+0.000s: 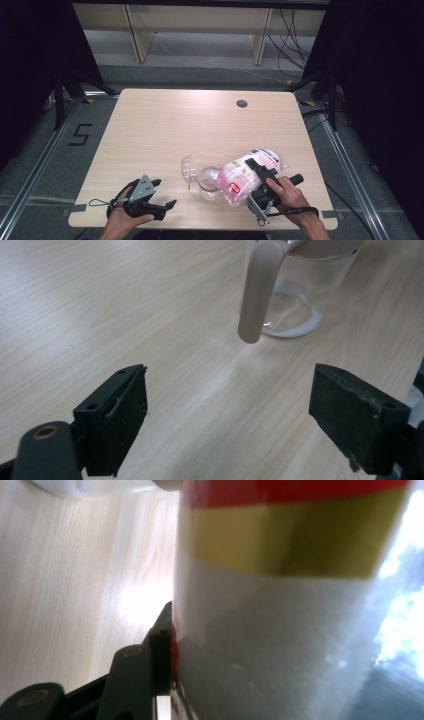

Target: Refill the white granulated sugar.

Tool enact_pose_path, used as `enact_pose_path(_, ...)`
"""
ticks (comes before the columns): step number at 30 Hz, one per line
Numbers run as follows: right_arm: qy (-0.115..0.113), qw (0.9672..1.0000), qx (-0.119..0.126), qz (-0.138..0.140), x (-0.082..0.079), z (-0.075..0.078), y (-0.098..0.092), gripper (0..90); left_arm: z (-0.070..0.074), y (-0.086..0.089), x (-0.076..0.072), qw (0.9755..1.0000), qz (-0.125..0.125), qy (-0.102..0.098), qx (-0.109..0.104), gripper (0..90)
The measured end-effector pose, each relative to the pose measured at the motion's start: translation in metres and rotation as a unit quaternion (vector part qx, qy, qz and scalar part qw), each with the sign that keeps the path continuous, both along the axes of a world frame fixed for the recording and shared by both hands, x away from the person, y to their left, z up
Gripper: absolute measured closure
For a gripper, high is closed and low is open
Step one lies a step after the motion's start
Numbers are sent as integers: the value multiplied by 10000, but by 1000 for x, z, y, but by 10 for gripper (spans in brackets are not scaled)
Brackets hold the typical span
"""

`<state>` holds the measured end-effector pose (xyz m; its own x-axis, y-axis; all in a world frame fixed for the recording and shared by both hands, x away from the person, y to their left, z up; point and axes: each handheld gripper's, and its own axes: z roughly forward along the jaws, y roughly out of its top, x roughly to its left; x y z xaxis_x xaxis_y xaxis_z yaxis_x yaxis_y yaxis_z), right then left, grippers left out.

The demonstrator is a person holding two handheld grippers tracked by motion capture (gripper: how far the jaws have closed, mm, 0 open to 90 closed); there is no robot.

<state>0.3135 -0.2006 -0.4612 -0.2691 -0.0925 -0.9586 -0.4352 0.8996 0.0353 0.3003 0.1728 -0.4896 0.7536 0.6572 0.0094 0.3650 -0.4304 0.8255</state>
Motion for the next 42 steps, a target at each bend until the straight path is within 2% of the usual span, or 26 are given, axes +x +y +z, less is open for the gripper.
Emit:
enact_pose_path(1, -93, 9999, -95, 56, 0, 2, 1, 495, 0, 1, 0, 10000, -17, -10, 47, 153)
enact_pose_path(3, -100, 9999, -72, 68, 1, 1, 1, 496, 0, 0, 0, 10000, 1, -6, -5, 153)
enact_pose_path(4, -216, 9995, -171, 161, 2, 3, 2, 496, 0, 1, 0, 10000, -16, -13, 43, 153)
enact_pose_path(5, -232, 9994, -198, 162, 2, 3, 2, 496, -1, -1, 0, 9999, 27, 4, -130, 153)
enact_pose_path(7, -183, 9996, -231, 50, 0, 2, 1, 496, -1, -1, 0, 9999, 27, 10, -116, 153)
enact_pose_path(8, -240, 9993, -269, 102, 1, 3, 2, 496, -1, -1, 0, 9999, 38, 19, -126, 153)
enact_pose_path(11, -181, 9996, -204, 75, 0, 2, 0, 498, -1, -1, 0, 9998, 30, 8, -177, 153)
enact_pose_path(13, -301, 9991, -290, 117, 1, 3, 0, 498, -1, -1, -1, 9998, 38, 11, -186, 153)
enact_pose_path(14, -425, 9980, -417, 188, 1, 5, 1, 498, -1, -1, -1, 9998, 35, 10, -182, 153)
enact_pose_path(17, -363, 9984, -421, 113, 2, 4, -1, 499, -1, -1, -1, 9999, 30, 13, -167, 153)
enact_pose_path(19, -516, 9967, -600, 186, 2, 6, 0, 499, -1, -2, -1, 9999, 38, 13, -154, 153)
enact_pose_path(22, -530, 9964, -631, 212, 2, 7, 0, 500, -1, -1, 0, 9999, -2, 9, -110, 153)
enact_pose_path(23, -528, 9964, -625, 226, 1, 7, 0, 500, -1, -2, -1, 9998, 32, 14, -191, 153)
enact_pose_path(25, -455, 9972, -556, 187, 1, 5, 0, 501, -1, -2, -1, 9998, 22, 14, -182, 153)
enact_pose_path(26, -428, 9973, -598, 49, 0, 4, 0, 501, -1, -2, -1, 9998, 24, 16, -175, 153)
enact_pose_path(27, -495, 9965, -660, 95, 0, 4, 1, 501, -1, -2, -1, 9998, 20, 16, -183, 153)
enact_pose_path(28, -633, 9946, -790, 211, 0, 7, 2, 501, -2, -3, -2, 9996, 95, 110, -260, 153)
enact_pose_path(30, -609, 9949, -788, 175, -1, 7, 2, 502, -2, -3, -2, 9996, 91, 103, -262, 153)
enact_pose_path(32, -589, 9953, -750, 163, -1, 6, 3, 502, -1, -2, -1, 9998, 60, 71, -148, 153)
enact_pose_path(33, -652, 9944, -808, 170, -2, 7, 4, 503, -1, -1, -1, 9999, 61, 69, -86, 153)
enact_pose_path(34, -662, 9940, -863, 142, -2, 7, 4, 503, -1, -3, -2, 9996, 98, 120, -233, 153)
enact_pose_path(35, -668, 9938, -874, 169, -2, 8, 4, 503, -2, -3, -2, 9996, 89, 102, -265, 153)
enact_pose_path(39, -744, 9924, -956, 213, -3, 9, 6, 505, -2, -3, -2, 9996, 86, 106, -252, 153)
enact_pose_path(40, -679, 9933, -932, 98, -4, 8, 5, 505, -2, -3, -2, 9996, 86, 104, -256, 153)
enact_pose_path(41, -695, 9934, -903, 135, -3, 8, 6, 506, -2, -3, -2, 9996, 88, 102, -255, 153)
enact_pose_path(42, -790, 9917, -972, 289, -2, 10, 7, 506, -2, -3, -2, 9996, 90, 100, -258, 153)
